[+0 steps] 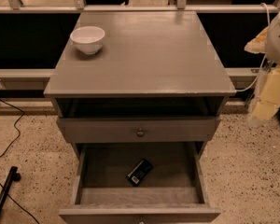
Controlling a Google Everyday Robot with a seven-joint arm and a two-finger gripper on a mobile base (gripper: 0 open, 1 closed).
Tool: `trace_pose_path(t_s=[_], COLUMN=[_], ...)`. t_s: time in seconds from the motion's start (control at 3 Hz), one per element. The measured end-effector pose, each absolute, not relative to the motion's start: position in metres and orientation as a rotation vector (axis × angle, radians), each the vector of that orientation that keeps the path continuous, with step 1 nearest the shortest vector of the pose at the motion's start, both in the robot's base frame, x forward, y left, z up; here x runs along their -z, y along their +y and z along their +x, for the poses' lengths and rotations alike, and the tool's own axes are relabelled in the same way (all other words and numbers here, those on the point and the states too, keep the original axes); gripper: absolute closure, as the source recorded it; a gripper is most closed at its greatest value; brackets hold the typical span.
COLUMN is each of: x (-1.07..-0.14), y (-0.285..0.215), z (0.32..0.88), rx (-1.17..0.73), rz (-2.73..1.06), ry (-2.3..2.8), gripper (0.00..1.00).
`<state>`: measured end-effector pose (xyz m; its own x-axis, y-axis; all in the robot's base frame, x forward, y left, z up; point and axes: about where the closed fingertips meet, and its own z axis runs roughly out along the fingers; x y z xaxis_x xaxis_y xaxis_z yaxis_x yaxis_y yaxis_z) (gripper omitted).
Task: Pick rxbar blueberry from middle drawer and place on counter
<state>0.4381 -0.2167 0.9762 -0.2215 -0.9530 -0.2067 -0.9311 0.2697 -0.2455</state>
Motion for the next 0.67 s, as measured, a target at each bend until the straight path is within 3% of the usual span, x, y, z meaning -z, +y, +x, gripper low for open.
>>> trace_pose_path(t_s=[0.67], x=[-0.914], y=[-0.218], z=[0.438], rx=[-0.003], rz=[-1.796], ry=[2.231], gripper=[0.00])
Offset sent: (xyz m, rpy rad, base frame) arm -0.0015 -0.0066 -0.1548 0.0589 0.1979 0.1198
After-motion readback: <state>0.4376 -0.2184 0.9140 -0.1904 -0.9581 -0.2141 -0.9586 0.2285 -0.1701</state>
